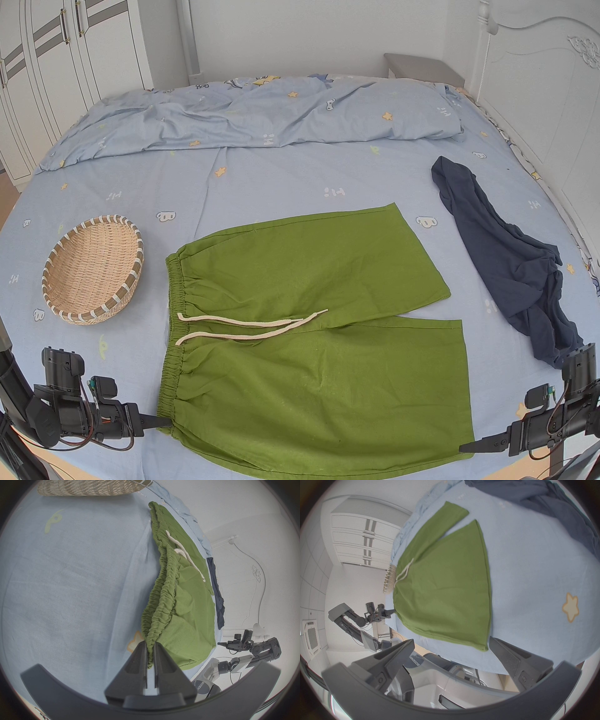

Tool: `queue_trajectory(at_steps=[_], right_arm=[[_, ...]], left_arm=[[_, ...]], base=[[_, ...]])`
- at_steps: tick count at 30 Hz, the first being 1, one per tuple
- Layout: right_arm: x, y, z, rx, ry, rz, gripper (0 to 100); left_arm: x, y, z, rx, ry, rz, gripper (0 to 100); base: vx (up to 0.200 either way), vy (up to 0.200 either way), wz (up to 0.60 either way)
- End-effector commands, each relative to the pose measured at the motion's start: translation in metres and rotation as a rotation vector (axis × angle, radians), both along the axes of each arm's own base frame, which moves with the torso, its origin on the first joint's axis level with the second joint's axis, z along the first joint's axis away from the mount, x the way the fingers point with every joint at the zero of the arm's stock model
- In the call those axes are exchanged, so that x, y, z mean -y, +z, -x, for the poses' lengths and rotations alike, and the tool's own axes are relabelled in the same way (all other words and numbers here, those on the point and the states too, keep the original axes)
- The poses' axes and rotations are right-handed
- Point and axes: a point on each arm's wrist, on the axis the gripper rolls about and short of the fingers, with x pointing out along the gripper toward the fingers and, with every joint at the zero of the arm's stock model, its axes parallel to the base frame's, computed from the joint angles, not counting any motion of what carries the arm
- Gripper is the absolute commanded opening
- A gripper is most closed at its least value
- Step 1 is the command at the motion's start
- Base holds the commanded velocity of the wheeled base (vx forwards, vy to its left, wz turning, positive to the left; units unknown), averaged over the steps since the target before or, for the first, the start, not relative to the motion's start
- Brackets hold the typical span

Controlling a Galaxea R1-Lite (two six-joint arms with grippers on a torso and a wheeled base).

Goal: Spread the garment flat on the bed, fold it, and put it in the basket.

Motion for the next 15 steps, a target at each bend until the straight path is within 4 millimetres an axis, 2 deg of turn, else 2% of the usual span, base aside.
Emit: queue_trajectory(at_steps=[1,12,15], right_arm=[[-0.001,-0.026,-0.002,-0.194,0.052,0.049,100],[-0.003,-0.034,-0.007,-0.196,0.119,0.071,100],[-0.009,-0.038,-0.015,-0.203,0.155,0.073,100]], left_arm=[[0.001,-0.002,0.005,-0.02,-0.002,0.002,0],[0.001,-0.001,0.005,-0.017,-0.003,0.002,0],[0.001,-0.001,0.005,-0.017,-0.003,0.002,0]], base=[[0.0,0.0,0.0],[0.0,0.0,0.0],[0.0,0.0,0.0]])
